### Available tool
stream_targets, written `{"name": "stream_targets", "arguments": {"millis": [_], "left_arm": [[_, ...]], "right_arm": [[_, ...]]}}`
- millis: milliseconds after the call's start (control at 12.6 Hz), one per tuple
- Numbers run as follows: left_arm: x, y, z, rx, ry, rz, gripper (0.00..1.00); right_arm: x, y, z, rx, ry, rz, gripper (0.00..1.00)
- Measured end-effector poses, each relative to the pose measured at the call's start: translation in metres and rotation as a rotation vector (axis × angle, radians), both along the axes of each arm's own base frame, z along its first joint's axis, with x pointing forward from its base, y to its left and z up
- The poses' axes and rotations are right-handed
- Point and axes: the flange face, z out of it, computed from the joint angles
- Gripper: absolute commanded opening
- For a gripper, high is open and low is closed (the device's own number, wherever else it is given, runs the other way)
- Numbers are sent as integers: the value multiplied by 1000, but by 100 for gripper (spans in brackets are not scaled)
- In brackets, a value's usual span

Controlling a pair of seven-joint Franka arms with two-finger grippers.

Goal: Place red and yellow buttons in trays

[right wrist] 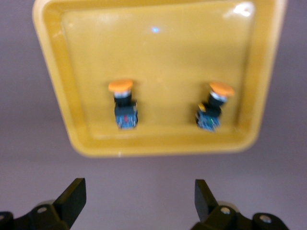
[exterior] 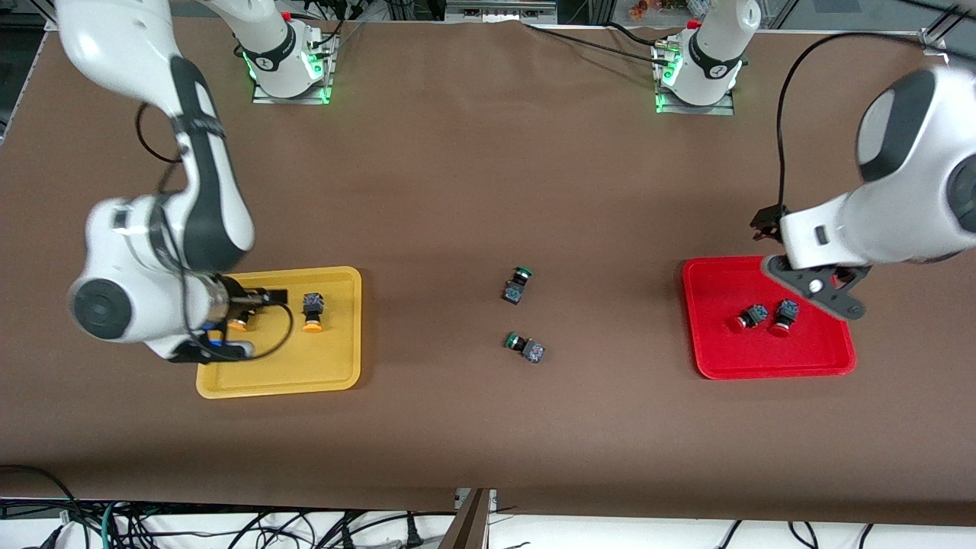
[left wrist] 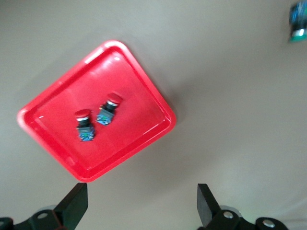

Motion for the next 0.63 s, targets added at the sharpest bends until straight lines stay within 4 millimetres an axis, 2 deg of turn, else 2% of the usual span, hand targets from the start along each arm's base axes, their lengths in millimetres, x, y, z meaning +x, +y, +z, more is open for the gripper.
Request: {"name": "stream_targets", "arguments": {"millis": [79,158,317,475,634], "left_arm": [[-8,11,22,-41,-54,129,100],[-18,29,36,-74,-105,269,100],[-45,65,42,-72,-185,422,100],[-65,72,40,-44,-207,448,100],[-68,68,37,-40,-207,450,100]], "right_arm": [[-9,-4,33,2,-1,1,100],[-18,-6,62,9,-6,3,100],[-37,-10,118,26,-35,6,100],[-59,-18,172,21,-88,16,100],[-85,-26,216,-22,-141,39,100]]}}
